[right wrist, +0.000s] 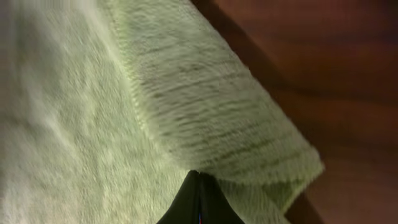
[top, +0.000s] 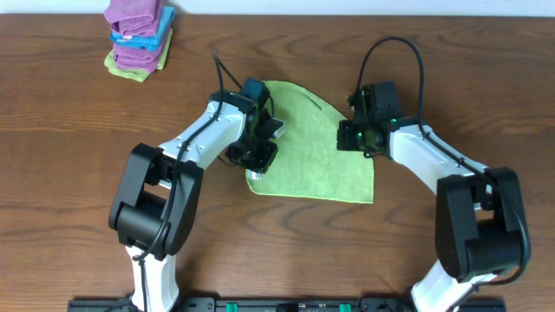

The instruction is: Fold the cloth

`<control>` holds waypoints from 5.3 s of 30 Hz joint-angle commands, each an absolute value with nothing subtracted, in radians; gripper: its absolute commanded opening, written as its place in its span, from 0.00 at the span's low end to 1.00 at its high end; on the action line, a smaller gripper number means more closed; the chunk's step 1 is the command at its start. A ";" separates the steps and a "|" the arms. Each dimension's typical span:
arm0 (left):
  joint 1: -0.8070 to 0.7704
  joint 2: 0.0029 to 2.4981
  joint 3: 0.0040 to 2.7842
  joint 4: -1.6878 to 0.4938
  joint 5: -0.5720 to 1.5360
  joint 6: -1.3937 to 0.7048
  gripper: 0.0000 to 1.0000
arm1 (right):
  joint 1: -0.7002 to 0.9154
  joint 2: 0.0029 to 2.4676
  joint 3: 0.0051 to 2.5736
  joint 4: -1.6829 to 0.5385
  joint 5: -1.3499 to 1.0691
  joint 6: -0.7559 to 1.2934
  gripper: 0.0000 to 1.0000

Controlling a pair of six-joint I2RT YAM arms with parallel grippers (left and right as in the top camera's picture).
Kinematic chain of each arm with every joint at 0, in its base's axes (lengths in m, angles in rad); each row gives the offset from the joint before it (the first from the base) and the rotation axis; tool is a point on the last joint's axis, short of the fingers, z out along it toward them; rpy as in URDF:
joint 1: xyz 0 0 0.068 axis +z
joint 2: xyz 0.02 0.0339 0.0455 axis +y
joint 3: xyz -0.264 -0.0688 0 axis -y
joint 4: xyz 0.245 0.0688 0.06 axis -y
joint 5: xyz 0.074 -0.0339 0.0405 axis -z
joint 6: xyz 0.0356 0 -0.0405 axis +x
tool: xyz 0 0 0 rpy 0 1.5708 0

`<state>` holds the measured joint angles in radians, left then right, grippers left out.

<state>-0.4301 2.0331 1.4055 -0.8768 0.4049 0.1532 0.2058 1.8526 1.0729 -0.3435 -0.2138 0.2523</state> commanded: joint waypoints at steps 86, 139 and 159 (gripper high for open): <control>-0.390 1.797 1.420 -0.892 0.290 -0.009 0.06 | 0.039 1.977 2.054 -1.242 -0.020 0.146 0.40; -0.091 1.525 0.653 -0.382 0.705 -0.210 0.46 | -0.014 1.369 0.572 -0.710 -0.529 0.251 0.65; -0.093 1.659 0.654 -0.218 0.767 -0.323 0.48 | -0.015 1.540 0.572 -0.531 -0.487 0.351 0.59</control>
